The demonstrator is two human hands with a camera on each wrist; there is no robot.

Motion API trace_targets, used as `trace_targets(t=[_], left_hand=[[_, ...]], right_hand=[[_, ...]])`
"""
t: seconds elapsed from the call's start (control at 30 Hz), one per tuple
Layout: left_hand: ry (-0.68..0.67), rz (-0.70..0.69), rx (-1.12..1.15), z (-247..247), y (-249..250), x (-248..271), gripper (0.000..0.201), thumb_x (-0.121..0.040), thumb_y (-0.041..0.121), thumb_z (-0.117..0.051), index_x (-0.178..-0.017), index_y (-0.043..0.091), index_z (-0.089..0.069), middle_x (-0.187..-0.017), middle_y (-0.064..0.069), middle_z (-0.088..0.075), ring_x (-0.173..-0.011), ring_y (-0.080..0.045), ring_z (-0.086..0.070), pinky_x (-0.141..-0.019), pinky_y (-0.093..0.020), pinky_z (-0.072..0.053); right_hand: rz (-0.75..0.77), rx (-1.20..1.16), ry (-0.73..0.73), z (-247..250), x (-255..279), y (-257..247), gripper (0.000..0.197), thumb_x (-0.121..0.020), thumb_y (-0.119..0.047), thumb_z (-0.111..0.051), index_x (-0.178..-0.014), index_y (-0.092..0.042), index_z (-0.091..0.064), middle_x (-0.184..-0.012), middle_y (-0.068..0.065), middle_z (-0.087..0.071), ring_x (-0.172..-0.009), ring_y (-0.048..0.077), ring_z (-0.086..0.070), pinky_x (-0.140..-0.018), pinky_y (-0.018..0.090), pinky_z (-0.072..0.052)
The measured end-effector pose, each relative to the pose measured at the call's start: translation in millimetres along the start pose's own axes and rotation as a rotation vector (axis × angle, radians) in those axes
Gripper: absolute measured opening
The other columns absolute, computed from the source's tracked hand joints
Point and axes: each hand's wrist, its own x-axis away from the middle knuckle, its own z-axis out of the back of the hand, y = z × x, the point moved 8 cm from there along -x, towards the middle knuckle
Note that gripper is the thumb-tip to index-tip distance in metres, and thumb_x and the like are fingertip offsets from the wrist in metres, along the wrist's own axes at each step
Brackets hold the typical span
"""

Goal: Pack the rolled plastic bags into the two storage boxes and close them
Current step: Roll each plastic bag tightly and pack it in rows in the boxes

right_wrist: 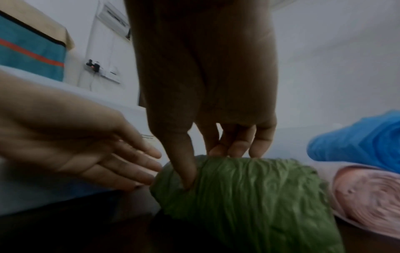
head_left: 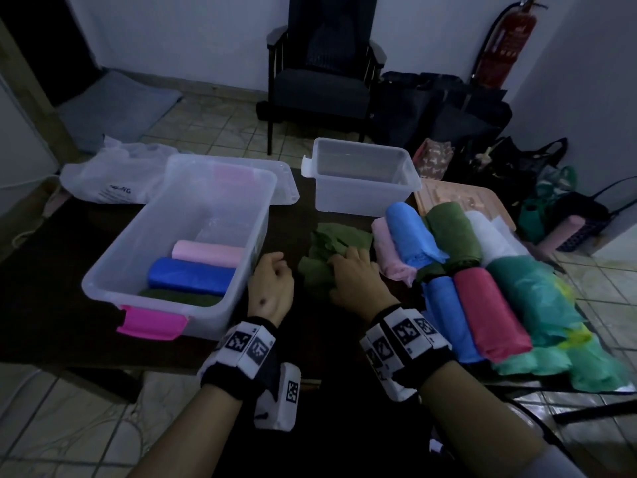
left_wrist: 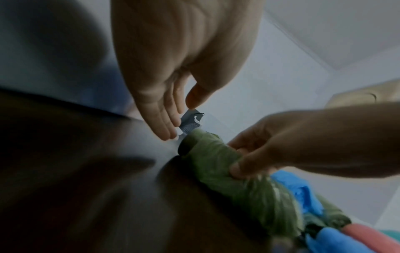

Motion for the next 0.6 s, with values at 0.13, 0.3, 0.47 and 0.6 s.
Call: trace_targets(t=[0.13, 0.3, 0.47, 0.6], left_hand=[[-0.061, 0.041, -0.137, -9.4, 7.5, -10.9, 0.038, -0.094, 0.014, -0.046, -0.131, 0.006, -0.049, -0.133, -0.011, -0.053, -0.123, -0.025, -0.048, -0.102, -0.027, -0.034], [-0.288, 0.199, -0.219, -35.2, 4.7, -23.7, 0.047, -0.089, 0.023, -0.059, -0.129, -0.001, -0.051, -0.131, -0.017, -0.053, -0.118, -0.033, -0.052, -0.097, -0.033, -0.045], [-0.404, 0.257, -0.213, -51.5, 3.1, -21.8, 0.074, -0.080, 0.032, -0.072, -0.137, -0.002, -0.039, -0.134, -0.017, -0.049, -0.120, -0.032, -0.049, -0.098, -0.038, -0.045], [-0.351, 0.205, 0.099, -52.3, 17.9, -25.8, 0.052, -0.083, 0.016, -0.067, -0.130, 0.002, -0.049, -0.121, -0.017, -0.059, -0.109, -0.032, -0.057, -0.096, -0.044, -0.049]], right_hand=[[0.050, 0.018, -0.007, -14.8, 15.1, -9.0, 0.059, -0.084, -0.018, -0.063, -0.133, -0.009, -0.032, -0.136, 0.015, -0.038, -0.126, 0.031, -0.038, -0.104, 0.043, -0.035], [0.104, 0.100, -0.023, -34.7, 34.6, -12.2, 0.060, -0.084, -0.019, -0.062, -0.134, -0.010, -0.032, -0.136, 0.014, -0.031, -0.125, 0.032, -0.033, -0.101, 0.042, -0.030], [0.175, 0.116, -0.100, -47.2, 46.9, -17.8, 0.065, -0.080, -0.023, -0.065, -0.133, -0.009, -0.031, -0.132, 0.012, -0.039, -0.124, 0.031, -0.037, -0.101, 0.043, -0.027], [0.222, 0.110, -0.153, -48.5, 53.4, -16.1, 0.063, -0.078, -0.026, -0.066, -0.131, -0.010, -0.037, -0.131, 0.012, -0.039, -0.124, 0.030, -0.037, -0.099, 0.043, -0.030]])
